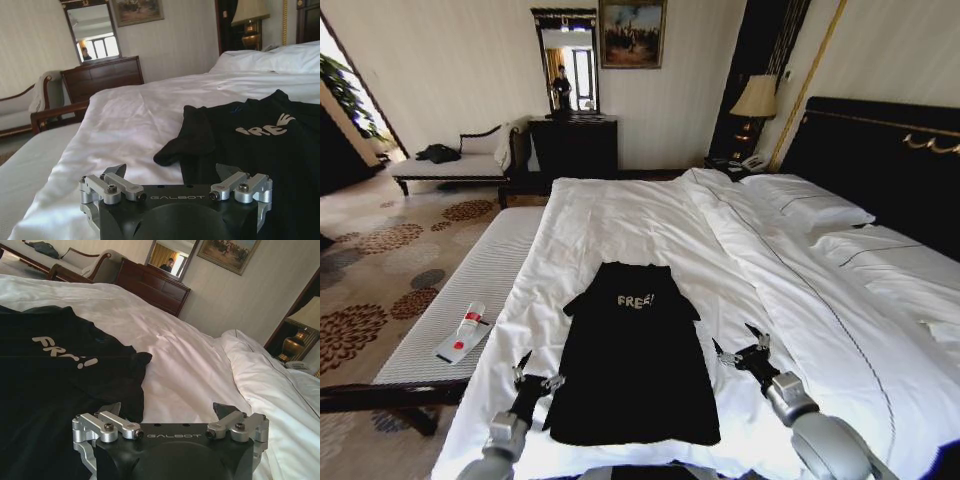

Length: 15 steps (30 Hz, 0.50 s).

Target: Fold the clothes on the bed.

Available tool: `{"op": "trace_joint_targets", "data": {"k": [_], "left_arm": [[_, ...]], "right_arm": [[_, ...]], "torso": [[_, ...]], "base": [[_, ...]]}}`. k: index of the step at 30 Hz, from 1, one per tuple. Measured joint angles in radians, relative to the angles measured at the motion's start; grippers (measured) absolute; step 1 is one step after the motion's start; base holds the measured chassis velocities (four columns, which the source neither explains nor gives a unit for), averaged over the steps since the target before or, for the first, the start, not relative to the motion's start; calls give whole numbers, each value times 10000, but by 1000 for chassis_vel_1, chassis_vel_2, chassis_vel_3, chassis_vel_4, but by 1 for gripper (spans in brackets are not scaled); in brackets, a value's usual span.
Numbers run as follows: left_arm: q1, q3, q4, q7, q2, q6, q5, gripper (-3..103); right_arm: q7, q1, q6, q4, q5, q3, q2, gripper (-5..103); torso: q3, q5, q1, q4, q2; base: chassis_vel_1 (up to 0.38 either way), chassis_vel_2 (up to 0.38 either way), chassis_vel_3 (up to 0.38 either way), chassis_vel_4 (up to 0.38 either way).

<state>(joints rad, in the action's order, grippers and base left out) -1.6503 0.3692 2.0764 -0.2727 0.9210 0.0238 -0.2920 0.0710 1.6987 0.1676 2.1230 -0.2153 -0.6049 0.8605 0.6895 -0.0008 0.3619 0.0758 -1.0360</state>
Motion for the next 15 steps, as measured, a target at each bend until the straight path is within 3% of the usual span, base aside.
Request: {"op": "trace_joint_targets", "data": {"k": [2, 3, 7, 8, 11, 12, 13, 15], "left_arm": [[704, -237, -268, 80, -616, 56, 2, 100], [704, -237, -268, 80, -616, 56, 2, 100], [2326, -1172, -938, 473, -1952, -171, -46, 100], [2326, -1172, -938, 473, -1952, -171, -46, 100], [4012, -2474, -1539, 742, -2796, -346, -479, 100], [5183, -3427, -1899, 908, -3222, -448, -796, 100], [5183, -3427, -1899, 908, -3222, -448, -796, 100], [6198, -4333, -2258, 1046, -3505, -482, -1206, 100]], "right_arm": [[-96, -371, -119, -230, -59, 205, -105, 100], [-96, -371, -119, -230, -59, 205, -105, 100], [-209, -1361, -499, -1074, 39, 912, -232, 100], [-209, -1361, -499, -1074, 39, 912, -232, 100], [-329, -2097, -828, -1820, 70, 1503, -387, 100], [-418, -2544, -1017, -2169, 31, 1867, -486, 100], [-418, -2544, -1017, -2169, 31, 1867, -486, 100], [-461, -2980, -1107, -2428, -11, 2304, -578, 100]], "torso": [[1, 1, 1, -1, 0], [1, 1, 1, -1, 0], [-1, 1, 0, -2, 0], [-1, 1, 0, -2, 0], [0, 1, 0, -6, 0], [0, 2, 1, 4, 0], [0, 2, 1, 4, 0], [0, 4, 2, 5, 1]], "base": [[0, 0, 0, 0], [0, 0, 0, 0], [0, 0, 0, 0], [0, 0, 0, 0], [0, 0, 0, 0], [0, 0, 0, 0], [0, 0, 0, 0], [0, 0, 0, 0]]}}
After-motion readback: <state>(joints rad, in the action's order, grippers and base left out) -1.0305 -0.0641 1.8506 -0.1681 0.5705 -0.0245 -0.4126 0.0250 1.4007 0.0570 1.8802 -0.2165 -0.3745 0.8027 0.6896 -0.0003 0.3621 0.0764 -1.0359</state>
